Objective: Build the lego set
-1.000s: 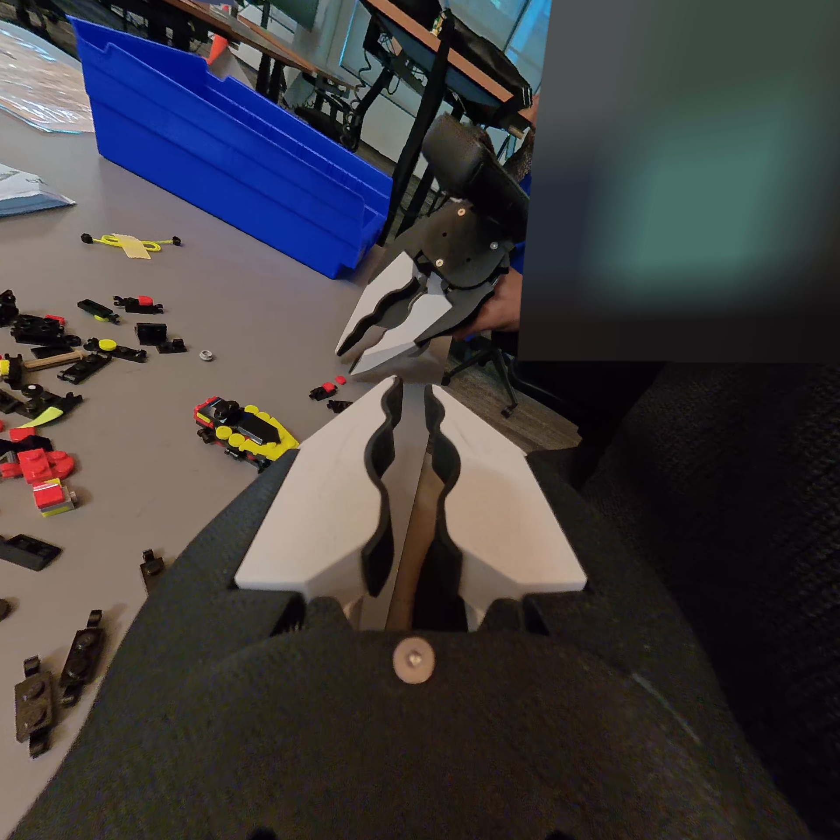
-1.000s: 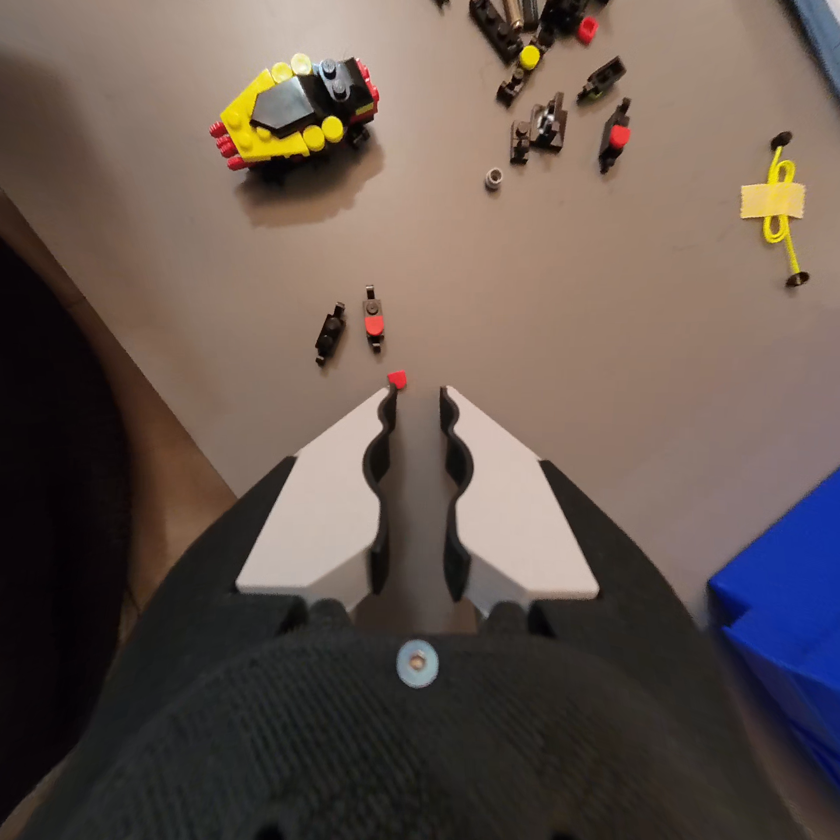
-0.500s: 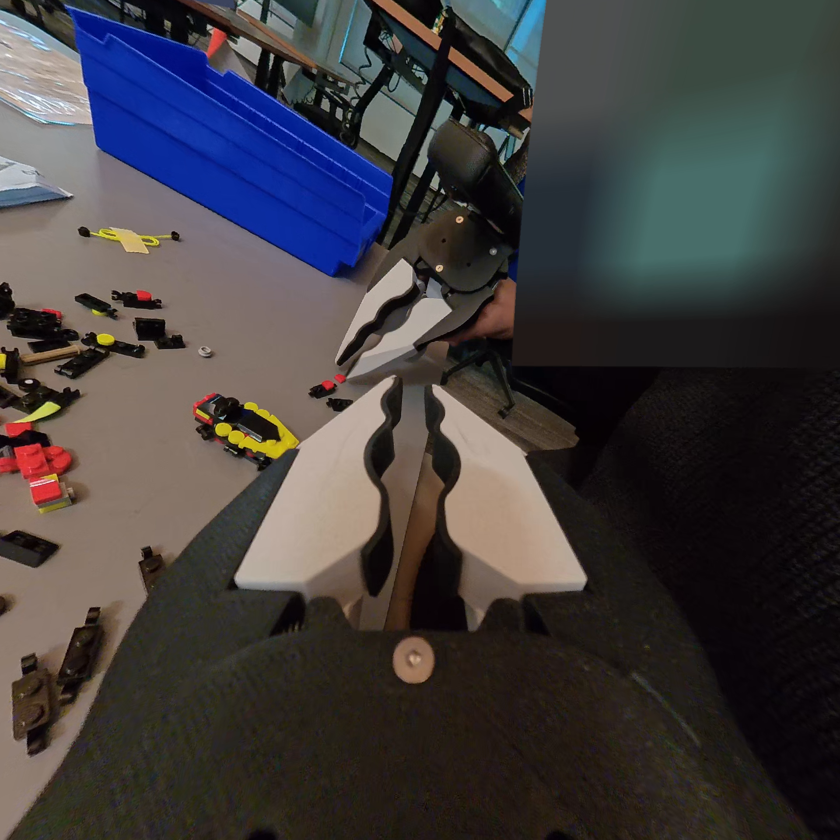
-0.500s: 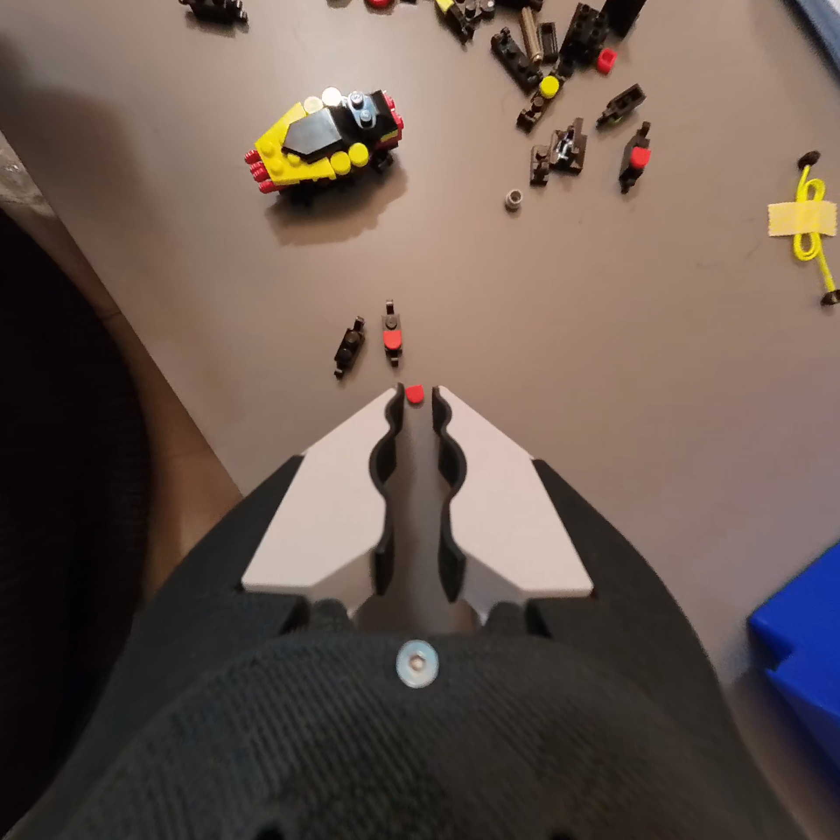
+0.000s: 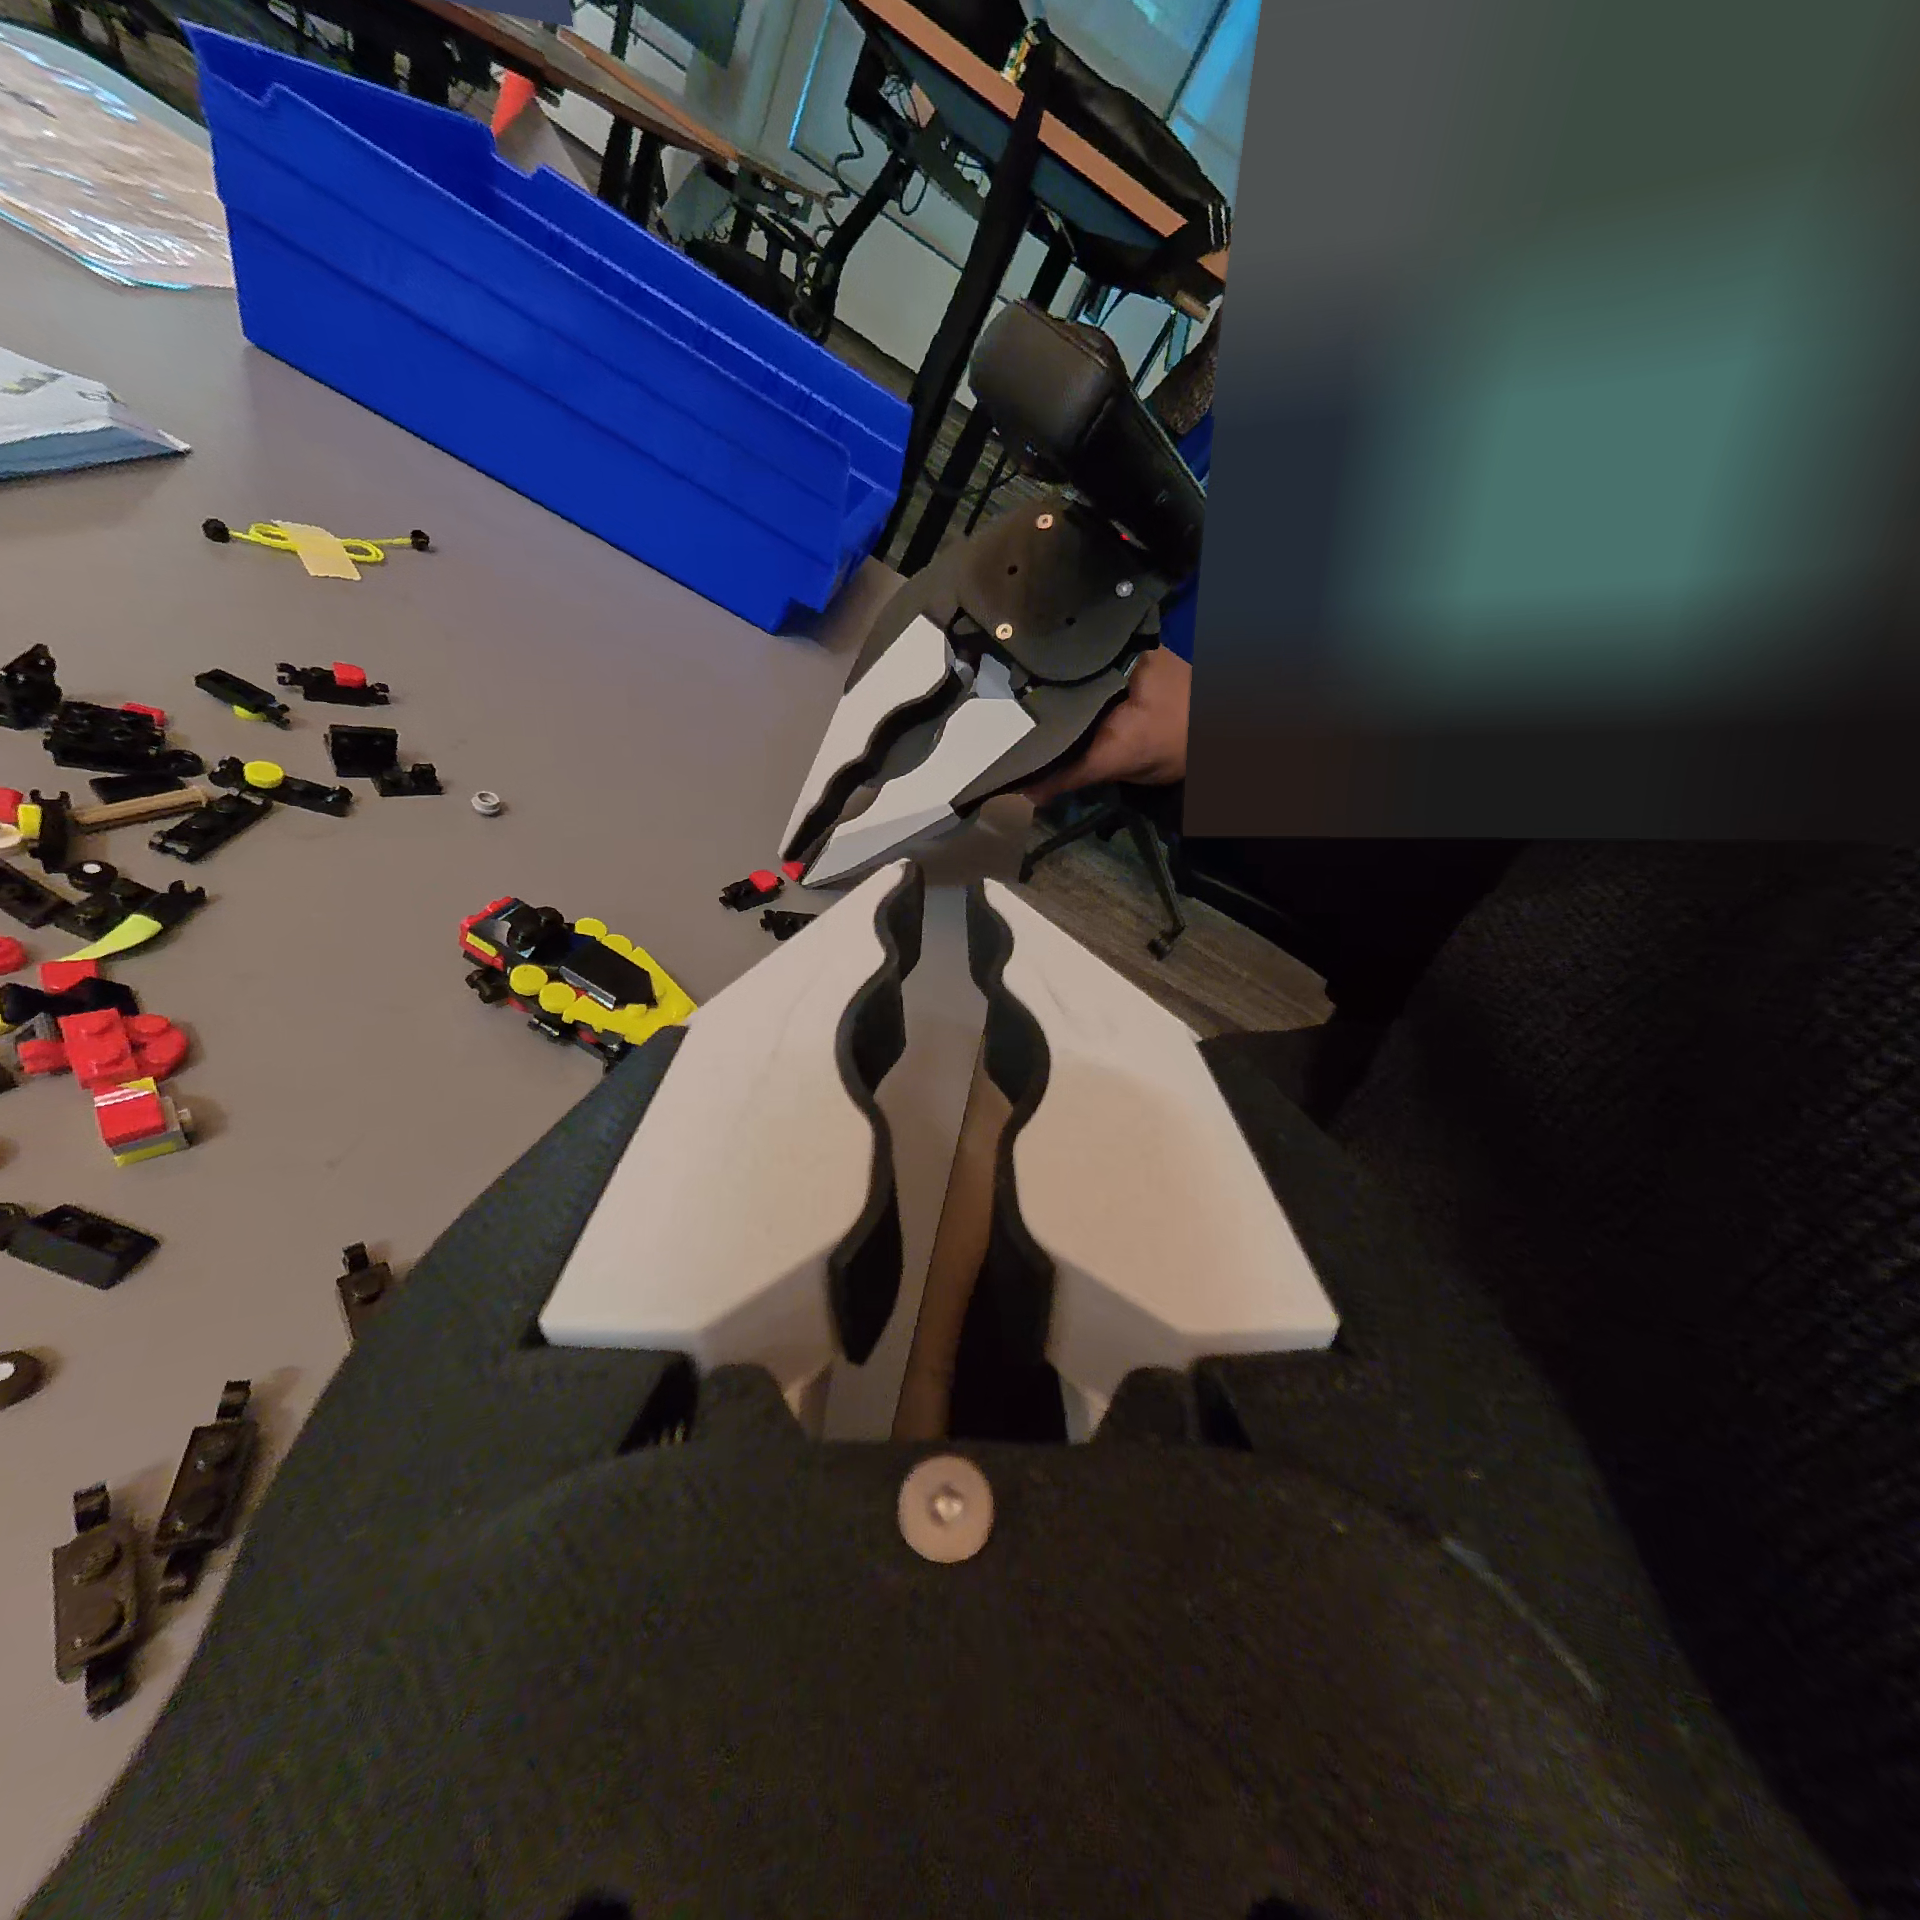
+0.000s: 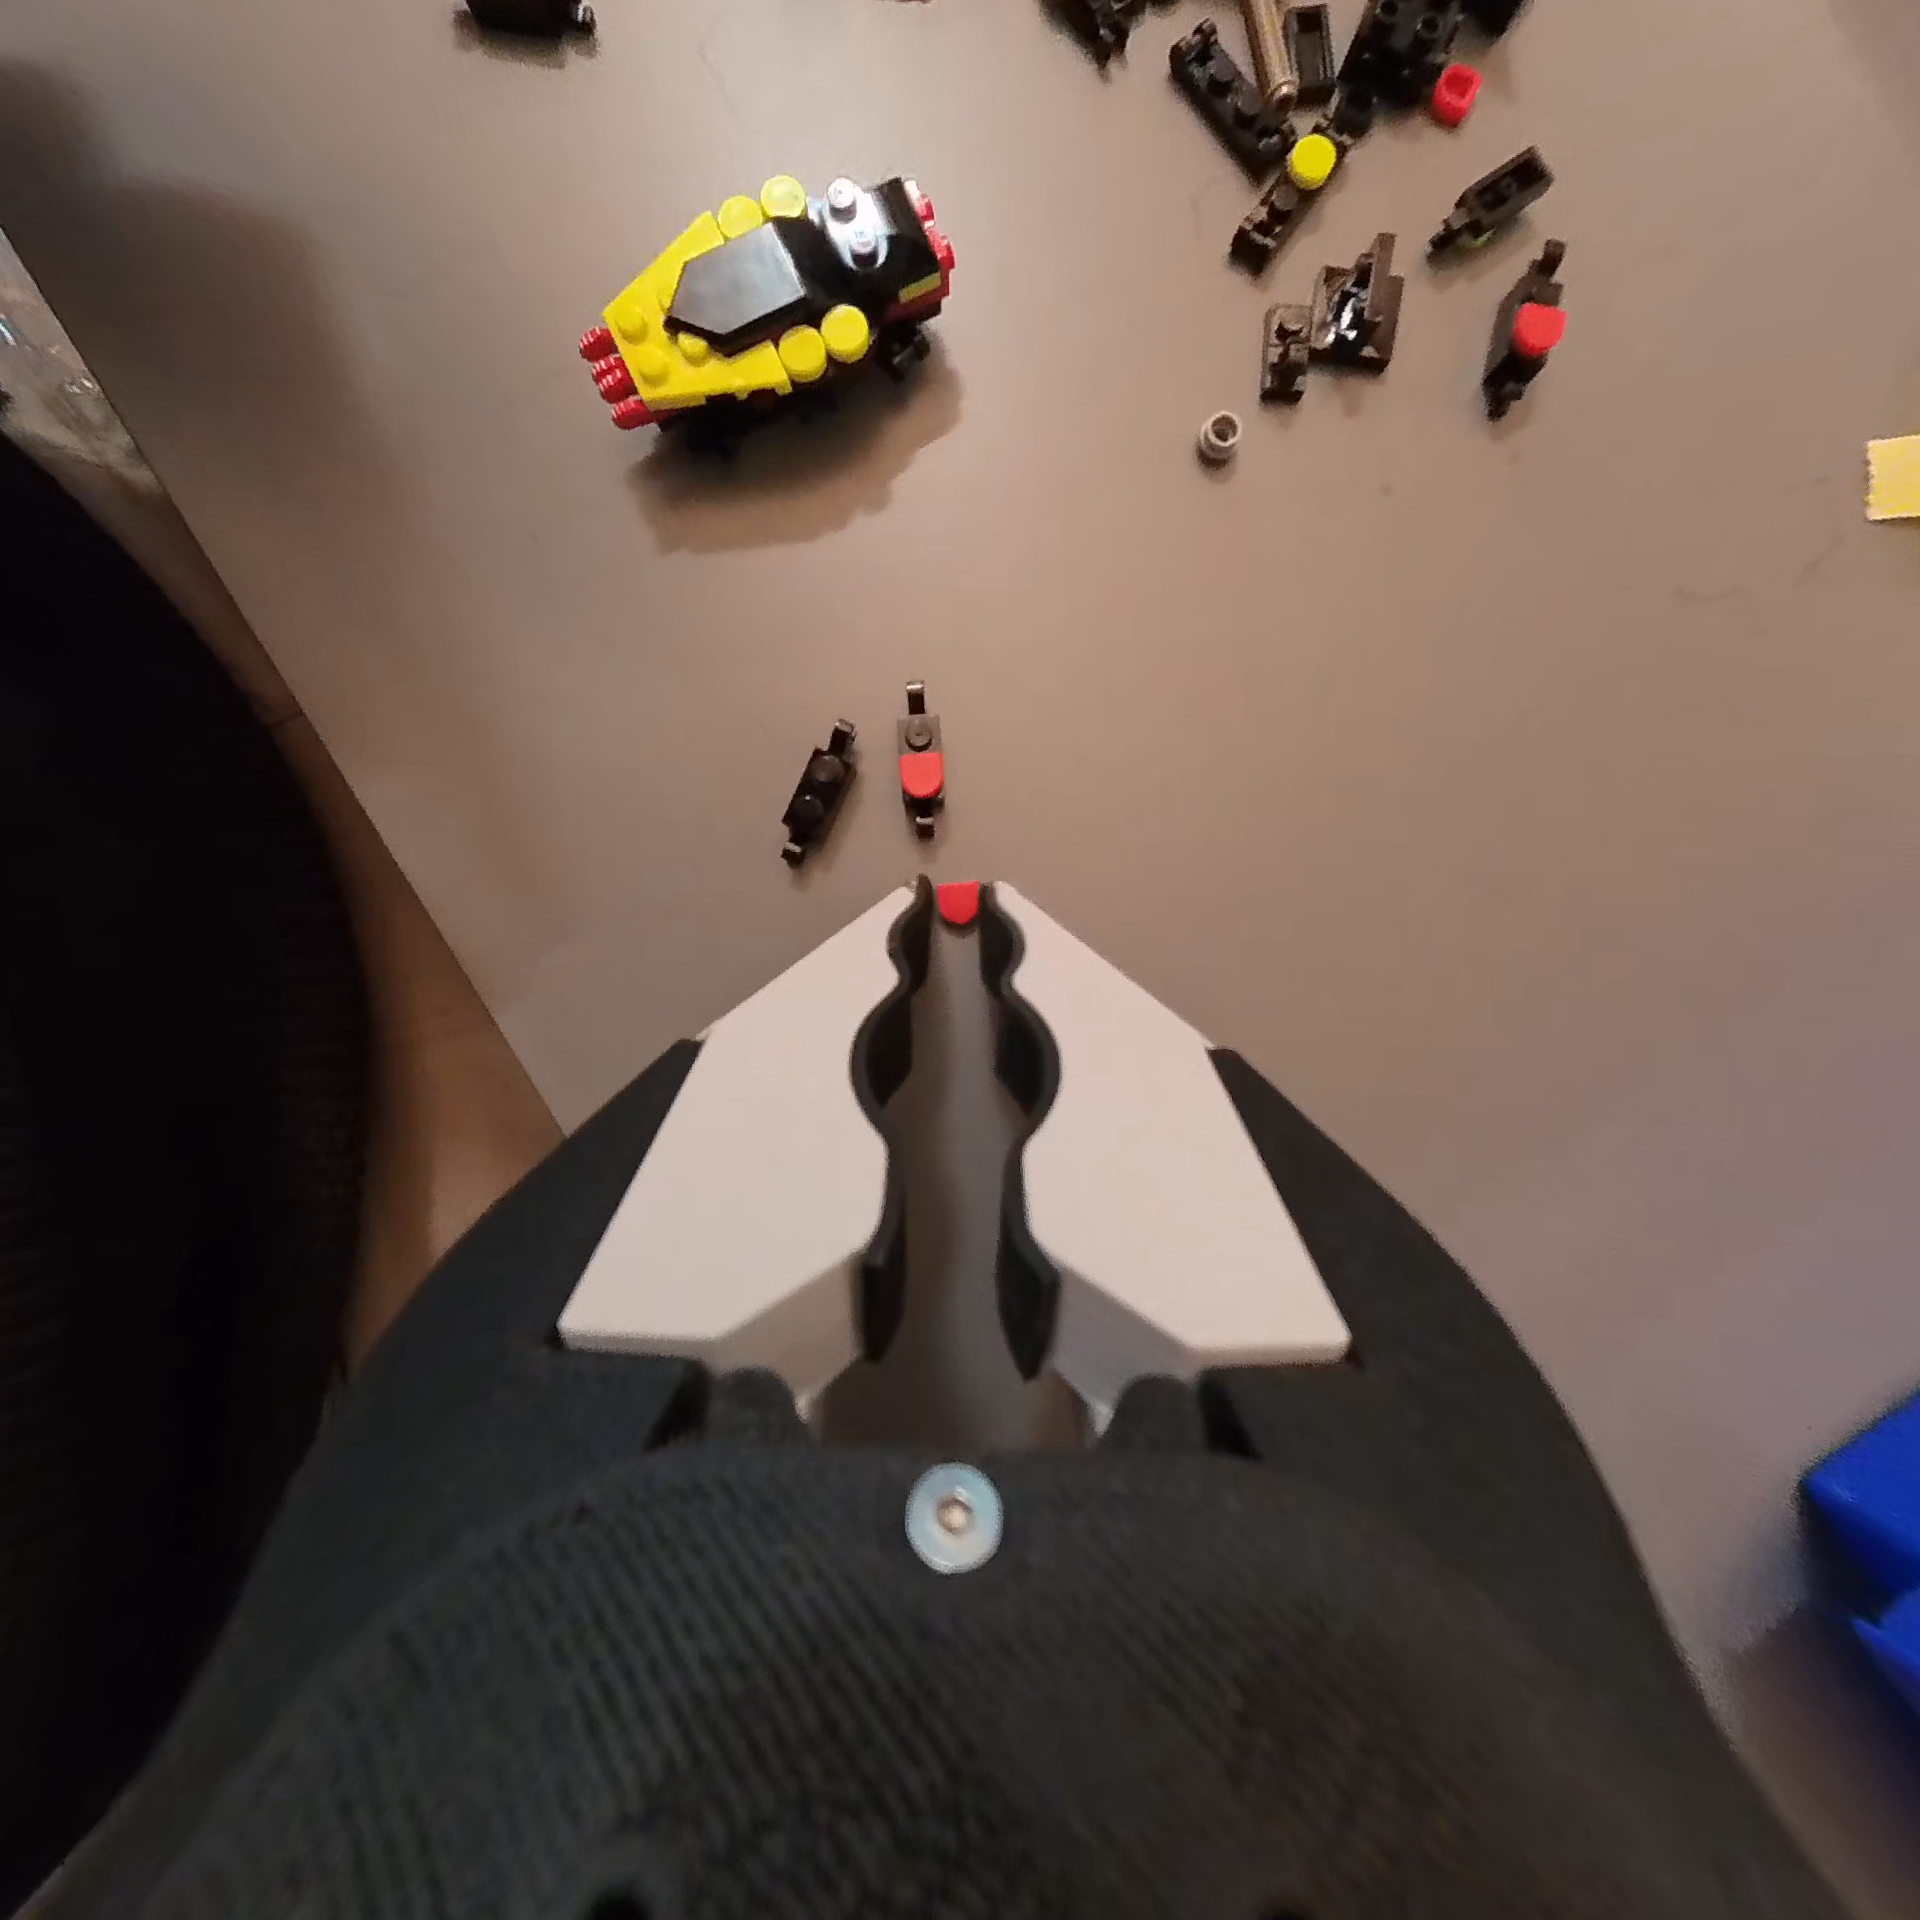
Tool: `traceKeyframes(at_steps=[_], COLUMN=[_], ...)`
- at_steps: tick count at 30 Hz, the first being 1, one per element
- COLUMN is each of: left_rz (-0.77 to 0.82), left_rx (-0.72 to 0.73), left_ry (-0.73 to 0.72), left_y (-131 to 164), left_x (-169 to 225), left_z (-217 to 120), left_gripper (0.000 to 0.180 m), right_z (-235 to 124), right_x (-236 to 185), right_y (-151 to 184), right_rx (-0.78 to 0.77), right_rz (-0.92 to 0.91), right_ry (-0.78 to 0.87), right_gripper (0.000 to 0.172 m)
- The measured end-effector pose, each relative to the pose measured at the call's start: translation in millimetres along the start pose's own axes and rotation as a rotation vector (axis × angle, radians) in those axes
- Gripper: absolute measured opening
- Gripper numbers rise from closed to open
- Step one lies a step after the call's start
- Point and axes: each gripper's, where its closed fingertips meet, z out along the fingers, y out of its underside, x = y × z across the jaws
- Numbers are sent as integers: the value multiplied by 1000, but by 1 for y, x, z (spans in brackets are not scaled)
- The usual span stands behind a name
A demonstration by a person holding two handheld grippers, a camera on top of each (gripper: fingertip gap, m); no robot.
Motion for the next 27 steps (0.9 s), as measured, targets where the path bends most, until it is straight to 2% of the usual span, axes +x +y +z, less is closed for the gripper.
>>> traceKeyframes(at_steps=[8,13,17,20,23,27], left_rz=[-2,10,74,121,163,87], left_rx=[-11,-30,-163,-264,-292,-432], left_ry=[1,-14,-67,-70,-113,-63], left_y=[2,5,29,48,49,54], left_x=[0,-3,-8,-4,-11,-11], left_z=[1,2,12,24,38,65], left_gripper=[6,6,10,17,25,29], right_z=[-1,-20,-34,-37,-36,-32], right_x=[2,4,12,-2,-14,-20], right_y=[-1,-17,-6,-2,0,-2], right_rx=[10,107,99,156,182,169], right_rz=[2,54,113,200,222,170], right_ry=[6,29,115,74,45,38], right_gripper=[6,6,6,6,6,6])
